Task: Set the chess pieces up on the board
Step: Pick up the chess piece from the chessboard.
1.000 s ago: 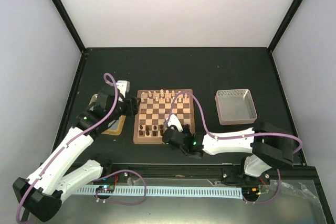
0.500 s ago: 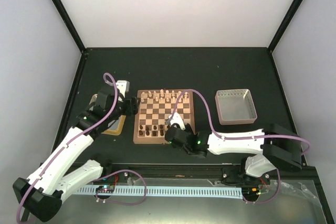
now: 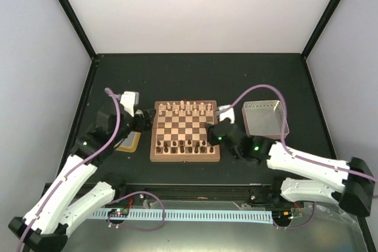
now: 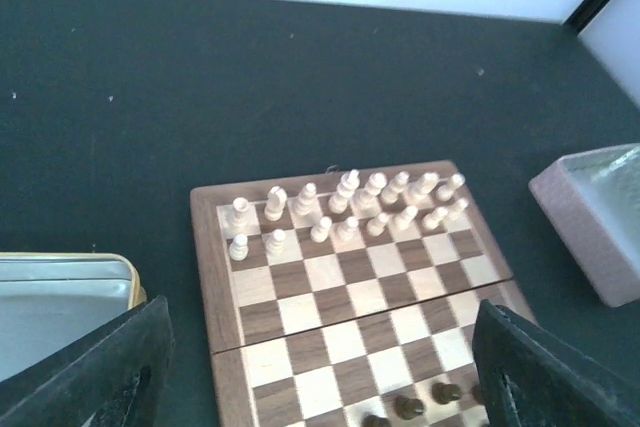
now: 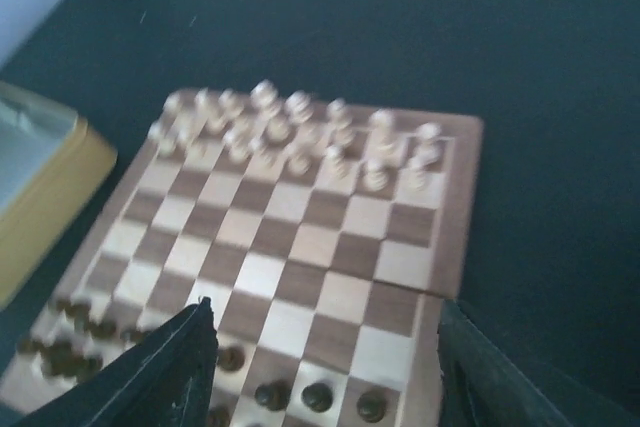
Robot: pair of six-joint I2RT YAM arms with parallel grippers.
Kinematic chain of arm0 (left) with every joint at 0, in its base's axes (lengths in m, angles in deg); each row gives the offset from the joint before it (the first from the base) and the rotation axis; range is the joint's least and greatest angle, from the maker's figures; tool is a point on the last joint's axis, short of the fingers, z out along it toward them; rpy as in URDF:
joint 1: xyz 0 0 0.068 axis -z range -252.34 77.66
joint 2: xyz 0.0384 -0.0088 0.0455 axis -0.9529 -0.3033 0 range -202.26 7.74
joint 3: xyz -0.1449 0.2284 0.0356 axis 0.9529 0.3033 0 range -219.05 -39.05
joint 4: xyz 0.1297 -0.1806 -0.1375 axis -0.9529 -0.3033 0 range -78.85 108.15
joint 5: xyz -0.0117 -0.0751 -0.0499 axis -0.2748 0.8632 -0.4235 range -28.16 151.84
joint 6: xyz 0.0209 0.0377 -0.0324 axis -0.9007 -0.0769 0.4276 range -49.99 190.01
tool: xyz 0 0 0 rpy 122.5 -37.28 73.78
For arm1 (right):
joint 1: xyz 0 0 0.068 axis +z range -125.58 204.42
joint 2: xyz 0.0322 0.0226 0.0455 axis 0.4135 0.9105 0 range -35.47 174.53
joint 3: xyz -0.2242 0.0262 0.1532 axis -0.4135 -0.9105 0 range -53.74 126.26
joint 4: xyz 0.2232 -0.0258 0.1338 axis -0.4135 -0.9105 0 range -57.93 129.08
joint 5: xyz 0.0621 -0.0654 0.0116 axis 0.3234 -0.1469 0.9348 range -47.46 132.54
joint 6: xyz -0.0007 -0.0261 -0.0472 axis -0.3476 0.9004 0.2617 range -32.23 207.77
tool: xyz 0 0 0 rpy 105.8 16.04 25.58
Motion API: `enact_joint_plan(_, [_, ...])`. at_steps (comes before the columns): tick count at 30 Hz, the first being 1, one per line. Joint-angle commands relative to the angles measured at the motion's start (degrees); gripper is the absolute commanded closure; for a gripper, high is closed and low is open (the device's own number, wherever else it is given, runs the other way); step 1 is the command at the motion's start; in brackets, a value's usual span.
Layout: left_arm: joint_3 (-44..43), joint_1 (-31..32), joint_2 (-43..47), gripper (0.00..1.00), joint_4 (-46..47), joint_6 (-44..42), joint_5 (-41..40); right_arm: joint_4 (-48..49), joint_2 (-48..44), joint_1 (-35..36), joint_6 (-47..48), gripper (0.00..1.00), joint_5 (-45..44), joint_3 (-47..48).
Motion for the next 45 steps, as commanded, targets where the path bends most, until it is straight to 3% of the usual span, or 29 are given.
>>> enact_joint_plan(1, [-0.65, -0.46, 6.31, 0.11, 0.76, -3.43, 0.56, -6.89, -8.4, -7.58, -2.28, 0.35, 2.59, 0.68])
enact_joint_plan(4, [-0.55, -0.46, 10.39, 0.01, 0.66, -4.97, 0.32, -12.23, -14.13, -10.71, -1.42, 0.21, 1.36, 1.89])
enact_joint_plan(7, [-0.48, -0.49, 14.4, 0.01, 0.06, -5.29, -0.95, -17.51, -18.66, -11.78, -0.33, 0.12, -2.46, 4.0])
enact_joint_plan(16, [-1.2, -0.47, 26.17, 0.01, -2.31, -5.61, -7.08, -26.67, -30.62, -12.06, 0.8, 0.0, -11.9, 8.25])
enact_joint_plan(21, [-1.78, -0.51, 28.67, 0.01, -3.23, -5.91, -7.4, -25.15, -34.3, -12.06, 1.74, 0.0, -10.3, 7.52])
enact_joint_plan(38, [-1.6, -0.46, 26.4, 0.01, -3.33, -5.56, -6.05, -23.68, -30.31, -12.11, 0.41, 0.02, -6.17, 7.18])
enact_joint_plan(42, [-0.17, -0.46, 24.69, 0.01, -2.44, -4.64, -3.29, -21.59, -26.23, -12.06, 1.73, 0.08, 0.03, 6.61])
enact_joint_plan(45, [0.98, -0.47, 21.96, 0.01, -2.34, -3.32, -2.05, -19.54, -20.67, -12.08, 2.8, 0.19, 6.59, 6.6])
